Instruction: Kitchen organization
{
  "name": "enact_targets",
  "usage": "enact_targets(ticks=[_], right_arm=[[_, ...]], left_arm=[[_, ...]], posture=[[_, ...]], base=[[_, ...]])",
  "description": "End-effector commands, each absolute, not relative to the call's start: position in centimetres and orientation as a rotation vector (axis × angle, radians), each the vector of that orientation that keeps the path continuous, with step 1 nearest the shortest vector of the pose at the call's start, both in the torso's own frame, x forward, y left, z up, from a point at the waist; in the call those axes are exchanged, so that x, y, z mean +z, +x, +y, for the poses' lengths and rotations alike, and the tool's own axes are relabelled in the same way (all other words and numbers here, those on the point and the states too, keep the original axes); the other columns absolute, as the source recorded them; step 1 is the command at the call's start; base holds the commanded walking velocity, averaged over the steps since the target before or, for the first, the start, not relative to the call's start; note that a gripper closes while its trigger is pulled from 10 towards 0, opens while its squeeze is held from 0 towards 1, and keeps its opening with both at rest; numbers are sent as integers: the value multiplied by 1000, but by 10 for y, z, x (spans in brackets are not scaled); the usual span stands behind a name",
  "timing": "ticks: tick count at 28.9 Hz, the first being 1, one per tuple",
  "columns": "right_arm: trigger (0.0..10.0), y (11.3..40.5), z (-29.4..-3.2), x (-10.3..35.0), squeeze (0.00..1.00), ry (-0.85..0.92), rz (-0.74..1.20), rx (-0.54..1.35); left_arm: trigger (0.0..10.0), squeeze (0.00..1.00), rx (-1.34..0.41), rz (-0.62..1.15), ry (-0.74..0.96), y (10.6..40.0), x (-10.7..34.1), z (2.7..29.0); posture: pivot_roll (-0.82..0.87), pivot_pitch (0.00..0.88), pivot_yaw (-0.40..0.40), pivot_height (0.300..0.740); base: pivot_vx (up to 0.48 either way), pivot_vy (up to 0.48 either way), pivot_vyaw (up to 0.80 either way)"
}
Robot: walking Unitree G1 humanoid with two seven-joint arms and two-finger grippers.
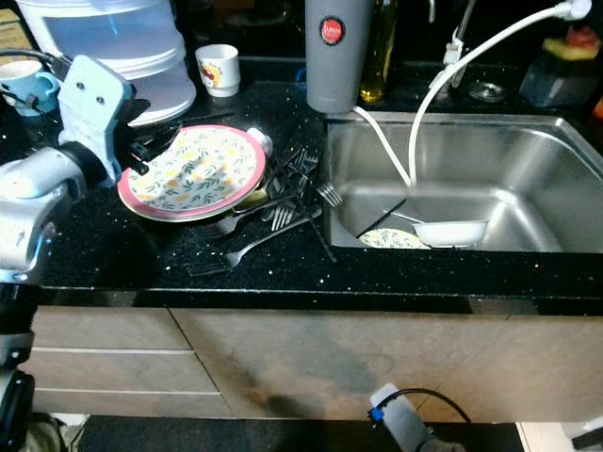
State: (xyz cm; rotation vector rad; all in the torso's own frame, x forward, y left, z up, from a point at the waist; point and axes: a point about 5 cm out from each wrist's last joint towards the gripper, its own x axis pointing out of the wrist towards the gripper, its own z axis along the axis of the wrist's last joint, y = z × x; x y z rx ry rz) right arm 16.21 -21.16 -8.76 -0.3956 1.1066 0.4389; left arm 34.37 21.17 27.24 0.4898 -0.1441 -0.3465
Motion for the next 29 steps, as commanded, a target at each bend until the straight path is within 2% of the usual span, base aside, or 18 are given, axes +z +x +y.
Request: enact_targets(ticks=[1,11,22,26,28,29], right_arm=[[10000,160,-215,-88,0,-402,1116,432],[10000,160,-214,-88,0,-400,1117,433],[10000,160,-214,-88,0,-400,1119,437],[10000,160,-214,-88,0,-399,1119,436],[10000,161,-215,-88,0,-401,1119,436],[10000,161,-215,-88,0,-401,1119,436]], left_arm=[[10000,0,-330,-114,475,346,265,211],[10000,0,-329,-131,533,345,275,214],[10000,0,-327,-91,620,343,279,236],[10000,0,-344,0,761,344,270,251],[10000,0,-371,68,915,346,261,258],[10000,0,-371,68,915,346,261,258]], posture=[[2,0,2,740],[5,0,4,740],[7,0,2,740],[5,0,2,740],[7,0,-2,740],[7,0,-2,740]], base=[[0,-454,0],[0,0,0],[0,0,0],[0,0,0],[0,0,0],[0,0,0]])
